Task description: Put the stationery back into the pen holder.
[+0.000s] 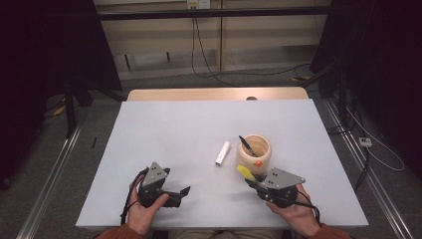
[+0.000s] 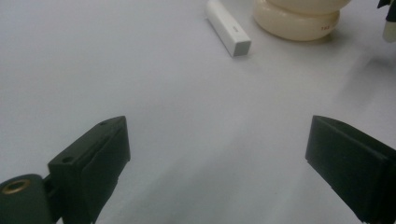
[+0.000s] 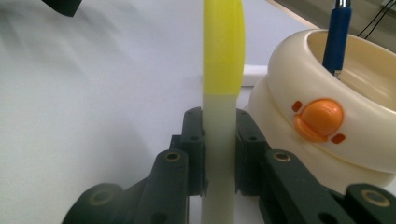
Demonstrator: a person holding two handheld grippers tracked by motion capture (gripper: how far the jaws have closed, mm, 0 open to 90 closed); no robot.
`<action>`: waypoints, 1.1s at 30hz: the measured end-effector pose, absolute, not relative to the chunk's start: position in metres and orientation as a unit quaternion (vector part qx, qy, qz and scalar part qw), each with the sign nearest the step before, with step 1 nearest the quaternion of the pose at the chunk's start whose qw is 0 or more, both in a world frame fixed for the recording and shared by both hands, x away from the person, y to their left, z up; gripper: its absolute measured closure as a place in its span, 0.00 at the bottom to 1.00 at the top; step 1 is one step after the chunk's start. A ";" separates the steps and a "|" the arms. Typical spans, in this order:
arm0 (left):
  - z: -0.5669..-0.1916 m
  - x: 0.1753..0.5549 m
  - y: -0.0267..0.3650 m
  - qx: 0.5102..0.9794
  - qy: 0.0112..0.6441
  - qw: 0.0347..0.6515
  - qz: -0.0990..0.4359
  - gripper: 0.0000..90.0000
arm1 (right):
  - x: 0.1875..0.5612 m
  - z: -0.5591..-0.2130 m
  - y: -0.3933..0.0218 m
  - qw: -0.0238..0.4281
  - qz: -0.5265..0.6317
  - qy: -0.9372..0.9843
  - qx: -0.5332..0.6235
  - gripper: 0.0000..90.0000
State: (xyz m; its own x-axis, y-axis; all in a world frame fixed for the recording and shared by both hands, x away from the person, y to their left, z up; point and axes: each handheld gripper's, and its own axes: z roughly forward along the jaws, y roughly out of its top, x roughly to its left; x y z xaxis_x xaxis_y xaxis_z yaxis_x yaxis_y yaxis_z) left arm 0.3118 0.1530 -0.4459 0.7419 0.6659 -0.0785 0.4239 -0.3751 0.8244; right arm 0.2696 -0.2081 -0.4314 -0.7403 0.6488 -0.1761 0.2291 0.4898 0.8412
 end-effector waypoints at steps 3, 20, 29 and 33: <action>-0.447 0.312 0.153 0.819 0.333 0.448 0.132 0.07 | 0.270 -0.430 -0.209 0.236 0.439 0.824 0.270 0.87; -0.449 0.313 0.151 0.820 0.335 0.442 0.142 0.07 | 0.272 -0.415 -0.217 0.199 0.539 0.763 0.296 0.87; -0.449 0.314 0.153 0.817 0.340 0.446 0.134 0.07 | 0.275 -0.402 -0.223 0.194 0.550 0.751 0.310 0.87; -0.447 0.314 0.154 0.811 0.340 0.459 0.129 0.08 | 0.278 -0.395 -0.227 0.198 0.555 0.744 0.314 0.87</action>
State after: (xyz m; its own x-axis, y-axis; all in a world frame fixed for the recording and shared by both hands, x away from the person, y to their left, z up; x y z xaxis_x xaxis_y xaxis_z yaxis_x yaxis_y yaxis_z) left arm 0.3137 0.1538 -0.4473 0.7356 0.6697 -0.1019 0.4325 -0.3486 0.8315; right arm 0.2783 -0.2269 -0.3954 -0.7249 0.6868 0.0532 0.2469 0.1869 0.9509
